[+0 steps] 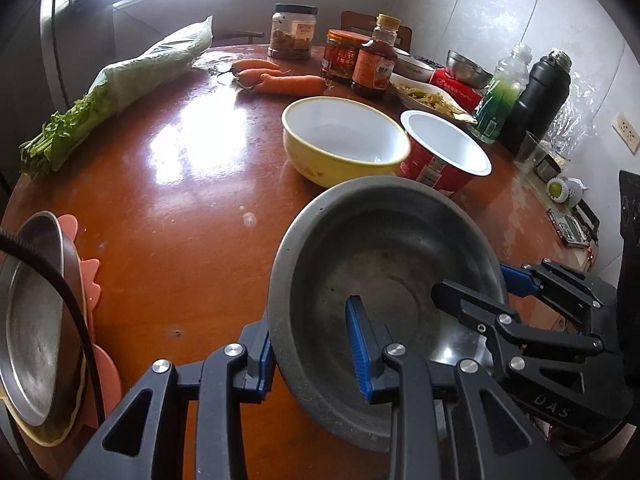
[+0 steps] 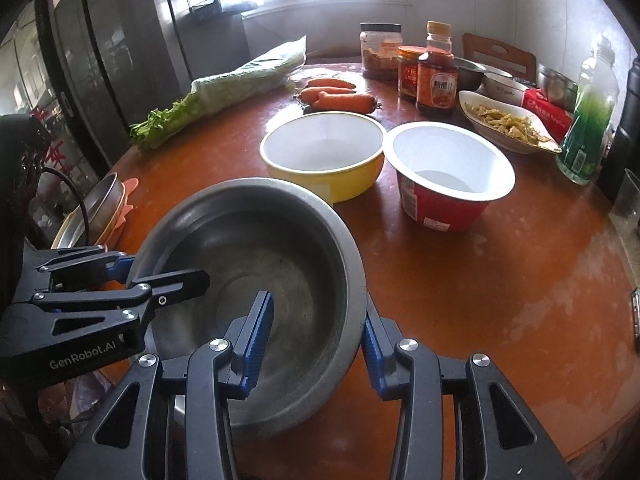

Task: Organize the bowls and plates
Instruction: 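Lift the steel bowl with the left gripper, set it down, open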

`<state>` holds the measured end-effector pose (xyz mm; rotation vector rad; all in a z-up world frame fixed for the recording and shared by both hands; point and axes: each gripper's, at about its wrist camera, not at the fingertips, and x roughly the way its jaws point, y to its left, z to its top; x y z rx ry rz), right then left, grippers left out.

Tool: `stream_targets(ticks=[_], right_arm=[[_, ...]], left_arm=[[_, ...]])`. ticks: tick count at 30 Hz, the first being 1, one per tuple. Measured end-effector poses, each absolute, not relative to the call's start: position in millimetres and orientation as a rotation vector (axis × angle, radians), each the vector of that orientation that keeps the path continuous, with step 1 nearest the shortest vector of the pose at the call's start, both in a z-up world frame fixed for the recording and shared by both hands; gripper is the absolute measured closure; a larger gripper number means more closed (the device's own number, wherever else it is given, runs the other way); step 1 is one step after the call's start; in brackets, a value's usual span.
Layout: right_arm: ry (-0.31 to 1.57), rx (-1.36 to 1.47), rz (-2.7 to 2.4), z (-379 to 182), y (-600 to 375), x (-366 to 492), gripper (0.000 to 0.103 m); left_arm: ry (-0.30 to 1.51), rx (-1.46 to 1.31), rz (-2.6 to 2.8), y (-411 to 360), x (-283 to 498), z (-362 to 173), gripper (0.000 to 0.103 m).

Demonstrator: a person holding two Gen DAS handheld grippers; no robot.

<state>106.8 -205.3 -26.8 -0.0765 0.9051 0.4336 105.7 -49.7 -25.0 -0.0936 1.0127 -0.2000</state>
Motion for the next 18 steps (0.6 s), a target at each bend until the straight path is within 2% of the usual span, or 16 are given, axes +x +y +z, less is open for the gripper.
stream_targets(ticks=[18], right_arm=[[0.926, -0.076, 0.432, -34.2, -199.0, 107.1, 0.059]], left_arm=[[1.019, -0.113, -0.206, -44.0, 110.4, -31.9, 0.071]])
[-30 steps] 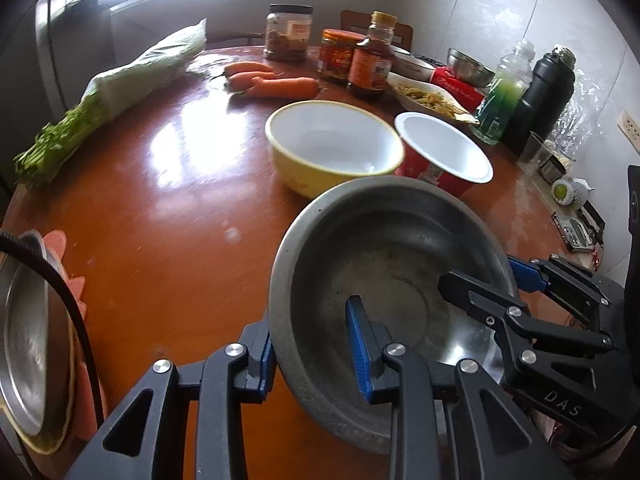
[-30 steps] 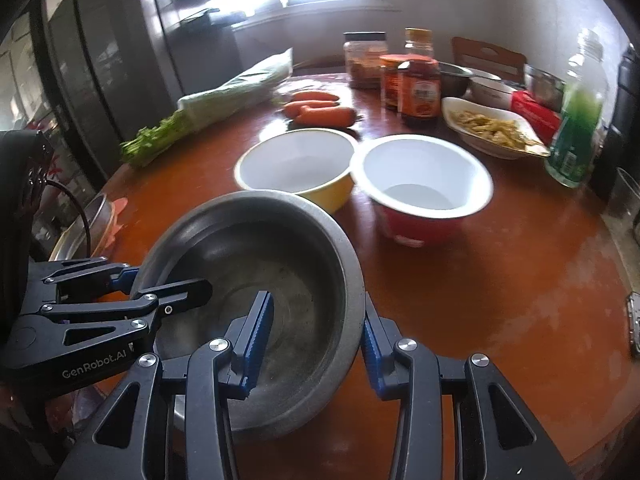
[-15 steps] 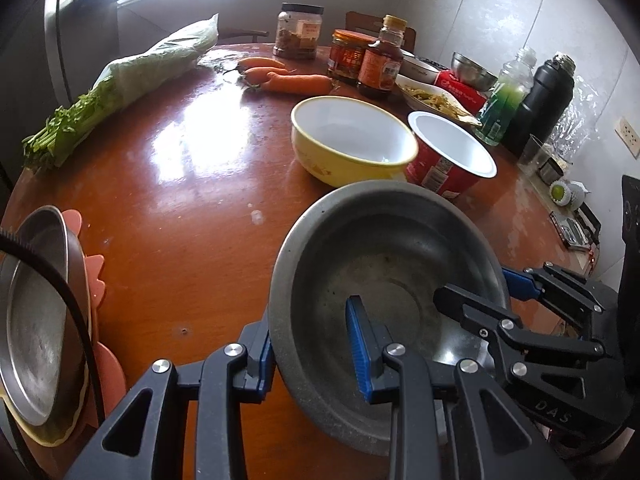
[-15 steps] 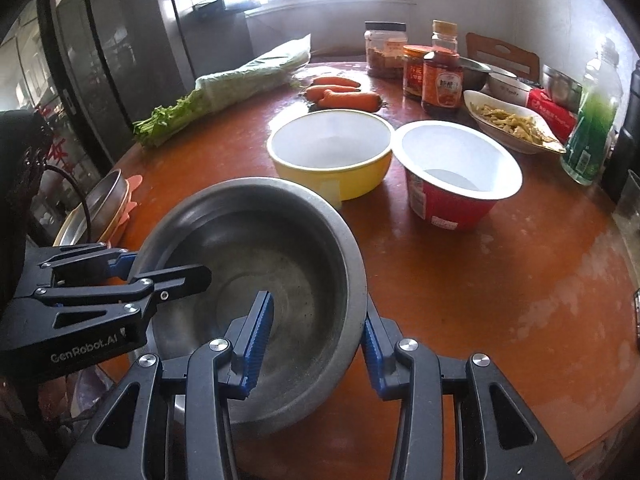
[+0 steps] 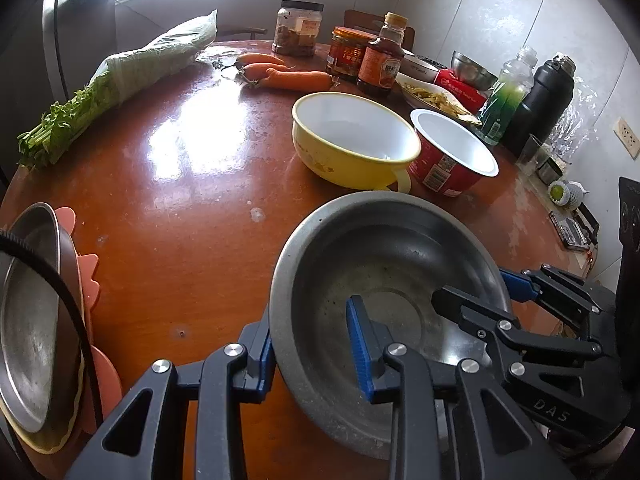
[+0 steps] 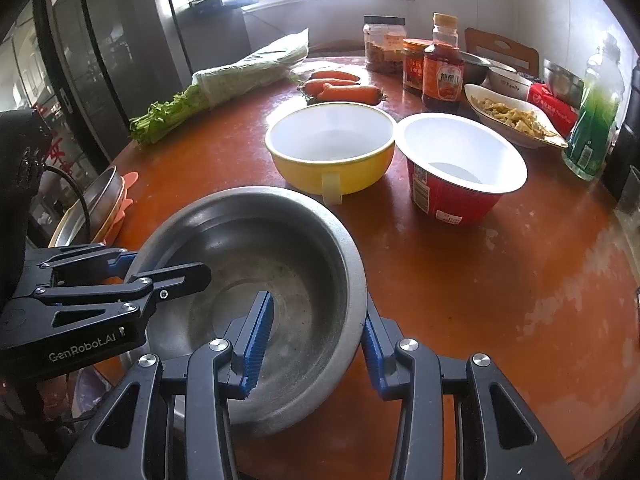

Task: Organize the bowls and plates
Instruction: 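Lift the steel bowl with the left gripper, set it down, open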

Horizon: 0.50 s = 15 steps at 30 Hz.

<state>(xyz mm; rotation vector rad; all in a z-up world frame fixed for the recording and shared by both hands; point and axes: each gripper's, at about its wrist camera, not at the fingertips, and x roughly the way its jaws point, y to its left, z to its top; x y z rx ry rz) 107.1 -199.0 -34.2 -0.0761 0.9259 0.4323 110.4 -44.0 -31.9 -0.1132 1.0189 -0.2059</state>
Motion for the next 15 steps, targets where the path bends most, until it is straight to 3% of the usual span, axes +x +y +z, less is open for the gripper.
stream_targets(ticks=[10, 15], right_arm=[[0.923, -0.057, 0.442, -32, -199, 106, 0.057], [0.912, -0.035, 0.436, -28, -203, 106, 0.047]], left_arm=[[0.988, -0.138, -0.211, -39, 110, -28, 0.061], [0.944, -0.152, -0.198, -34, 108, -18, 0.052]])
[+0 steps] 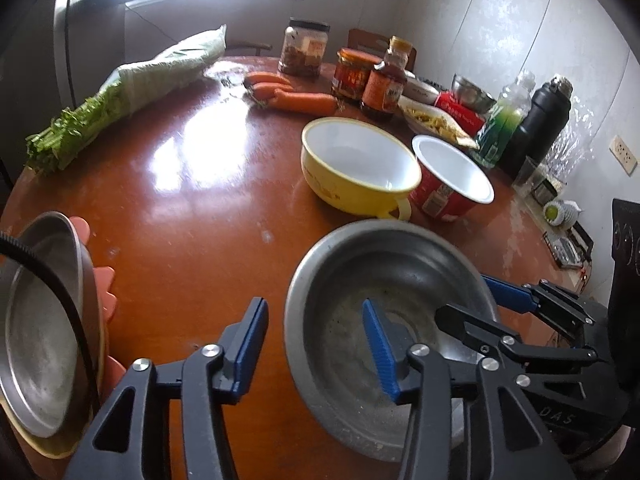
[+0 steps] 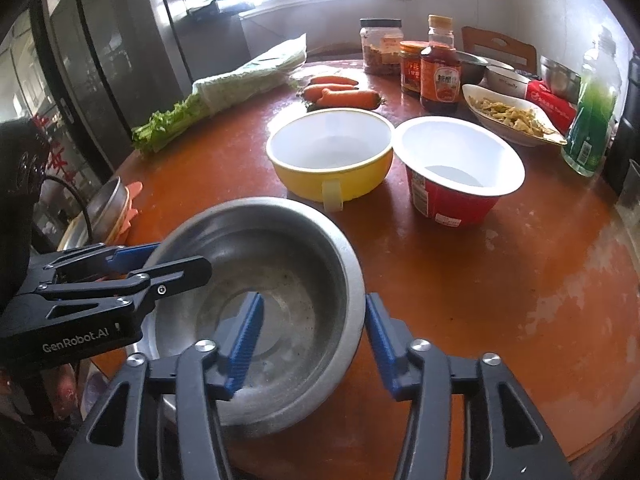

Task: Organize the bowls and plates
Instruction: 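Lift the steel bowl with the left gripper, set it down, open, then grasp the yellow-rimmed white bowl rim with the left gripper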

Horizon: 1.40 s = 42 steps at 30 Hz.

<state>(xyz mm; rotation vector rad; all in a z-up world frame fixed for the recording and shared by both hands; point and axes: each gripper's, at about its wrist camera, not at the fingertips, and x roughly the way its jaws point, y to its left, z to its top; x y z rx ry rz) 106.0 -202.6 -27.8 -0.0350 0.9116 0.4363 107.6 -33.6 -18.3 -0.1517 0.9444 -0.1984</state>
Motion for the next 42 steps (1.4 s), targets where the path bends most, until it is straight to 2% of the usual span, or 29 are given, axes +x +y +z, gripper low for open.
stream_targets(ticks=[11, 20, 39, 42], right_arm=[[0.868, 0.0, 0.417, -10, -211, 111, 0.037], [0.848, 0.02, 0.415, 1, -208, 126, 0.034], [0.871, 0.094, 0.447, -6, -199, 177, 0.034], [0.881, 0.099, 0.454, -10, -198, 185, 0.038]], left_arm=[[0.91, -0.158, -0.173, -25, 111, -3, 0.051], [0.901, -0.135, -0.156, -26, 128, 10, 0.051], [0.936, -0.12, -0.112, -35, 196, 16, 0.051], [0.941, -0.116, -0.107, -38, 206, 14, 0.051]])
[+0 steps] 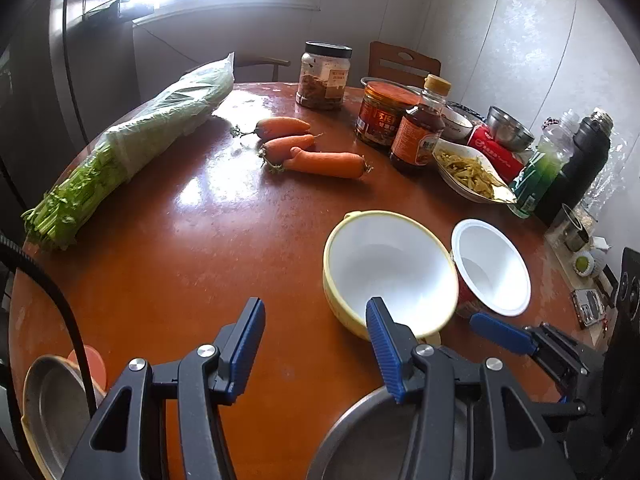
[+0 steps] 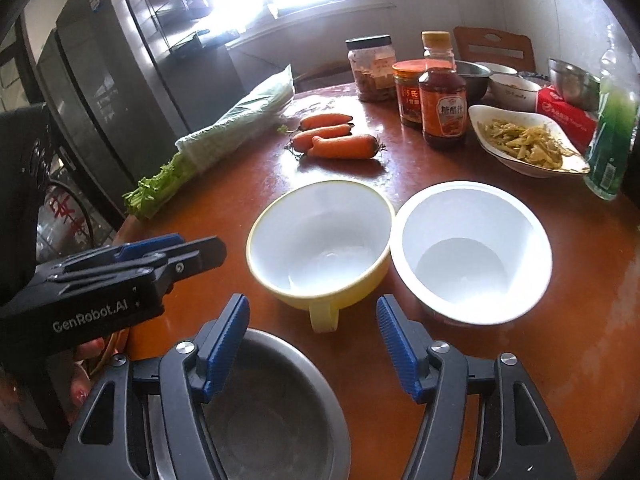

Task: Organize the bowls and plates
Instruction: 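Grasp the yellow-rimmed white bowl rim with the left gripper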

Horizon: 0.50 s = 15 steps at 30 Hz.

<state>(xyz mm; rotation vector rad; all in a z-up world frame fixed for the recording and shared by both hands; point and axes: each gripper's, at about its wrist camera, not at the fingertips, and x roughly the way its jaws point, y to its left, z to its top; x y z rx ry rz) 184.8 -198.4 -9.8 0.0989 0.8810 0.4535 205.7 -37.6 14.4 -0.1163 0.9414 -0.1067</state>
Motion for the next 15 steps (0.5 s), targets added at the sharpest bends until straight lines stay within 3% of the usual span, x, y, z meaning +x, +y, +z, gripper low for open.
stream_targets(ticks=[15], right_arm=[[0.909, 0.087, 0.457, -22, -197, 215, 0.043]], left_arm=[[1.005, -0.139, -0.089, -40, 239, -11, 0.051]])
